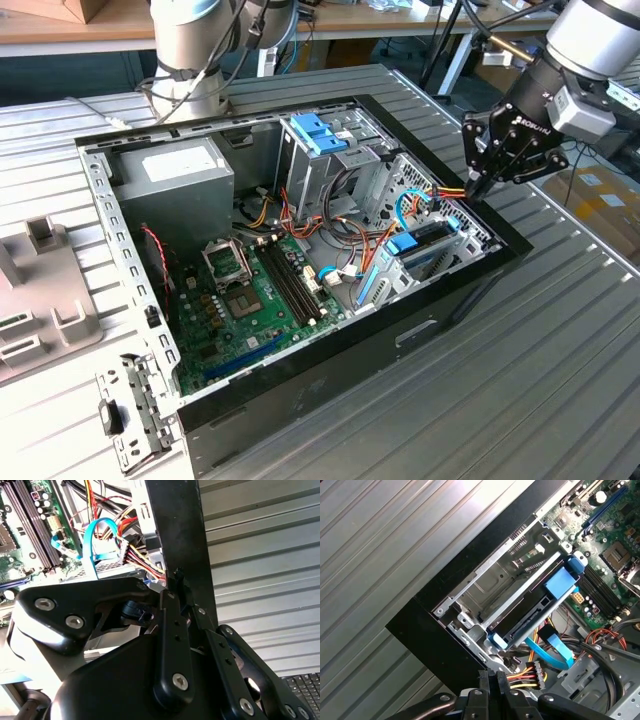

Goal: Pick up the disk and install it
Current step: 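Insert the first disk wire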

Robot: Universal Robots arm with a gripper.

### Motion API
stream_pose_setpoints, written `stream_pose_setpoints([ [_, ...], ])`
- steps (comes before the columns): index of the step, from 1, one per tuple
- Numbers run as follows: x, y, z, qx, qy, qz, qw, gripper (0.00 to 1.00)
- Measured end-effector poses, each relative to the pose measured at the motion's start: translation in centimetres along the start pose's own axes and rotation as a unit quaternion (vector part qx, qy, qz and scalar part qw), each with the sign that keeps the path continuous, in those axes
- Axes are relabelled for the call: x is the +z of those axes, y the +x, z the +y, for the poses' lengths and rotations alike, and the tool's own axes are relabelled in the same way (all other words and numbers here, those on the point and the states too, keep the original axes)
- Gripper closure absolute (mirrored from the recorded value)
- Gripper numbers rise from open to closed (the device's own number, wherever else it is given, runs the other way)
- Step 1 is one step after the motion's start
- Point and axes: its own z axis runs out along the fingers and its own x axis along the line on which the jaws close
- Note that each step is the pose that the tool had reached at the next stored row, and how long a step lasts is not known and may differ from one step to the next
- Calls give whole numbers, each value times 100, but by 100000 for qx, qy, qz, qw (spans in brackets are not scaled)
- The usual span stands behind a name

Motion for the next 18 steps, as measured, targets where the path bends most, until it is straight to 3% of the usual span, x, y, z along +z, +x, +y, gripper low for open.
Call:
stream_pose_setpoints([
  [18,26,-150,152,1,12,-11,100000,83],
])
